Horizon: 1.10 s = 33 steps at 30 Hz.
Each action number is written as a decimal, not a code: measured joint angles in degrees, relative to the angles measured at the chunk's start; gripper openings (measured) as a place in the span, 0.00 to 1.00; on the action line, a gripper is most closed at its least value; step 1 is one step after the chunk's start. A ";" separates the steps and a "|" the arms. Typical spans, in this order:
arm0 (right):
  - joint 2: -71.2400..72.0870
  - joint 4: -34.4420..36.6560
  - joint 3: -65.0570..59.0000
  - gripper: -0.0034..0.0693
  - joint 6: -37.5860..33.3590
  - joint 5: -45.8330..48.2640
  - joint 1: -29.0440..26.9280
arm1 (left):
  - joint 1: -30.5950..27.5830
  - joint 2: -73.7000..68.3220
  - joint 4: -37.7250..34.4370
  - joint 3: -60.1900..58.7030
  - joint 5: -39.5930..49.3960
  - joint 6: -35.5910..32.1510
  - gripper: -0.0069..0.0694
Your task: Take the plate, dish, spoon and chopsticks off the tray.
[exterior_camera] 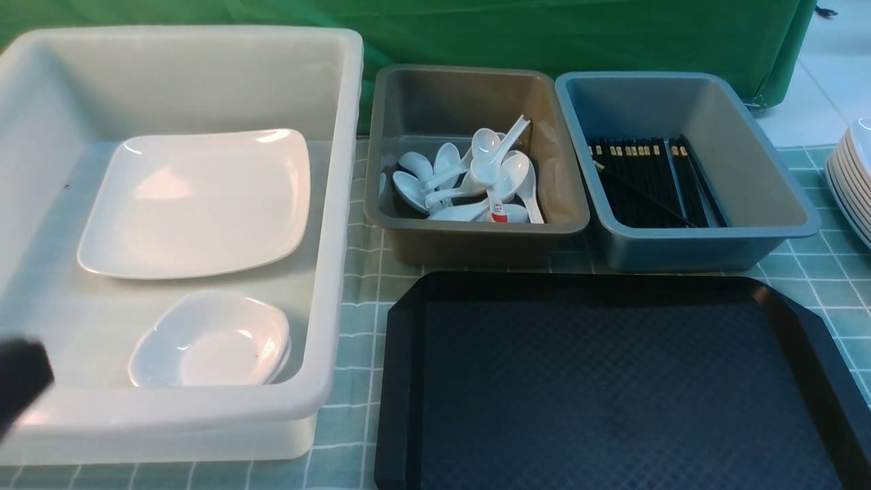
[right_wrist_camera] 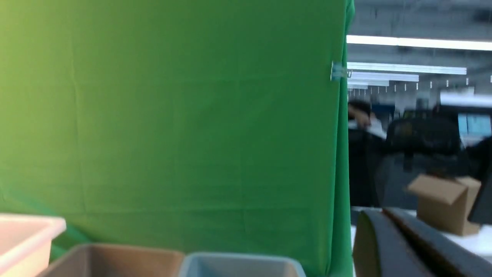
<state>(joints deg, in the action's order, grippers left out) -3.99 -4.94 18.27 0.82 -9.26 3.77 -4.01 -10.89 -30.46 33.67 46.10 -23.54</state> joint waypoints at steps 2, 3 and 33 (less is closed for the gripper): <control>0.07 -0.06 -0.34 0.17 0.00 -0.01 0.00 | 0.00 4.40 0.04 -4.54 -2.33 0.00 0.09; 0.07 -0.06 -0.34 0.18 0.00 0.11 0.00 | 0.00 4.40 0.04 -4.90 -2.33 0.00 0.09; 0.07 -0.11 -0.36 0.34 0.46 3.91 0.00 | -1.34 10.74 22.45 -27.01 -34.89 17.35 0.11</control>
<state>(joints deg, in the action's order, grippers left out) -3.92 -5.04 17.92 1.28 -5.35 3.77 -5.36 -0.15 -8.00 6.66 11.21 -6.19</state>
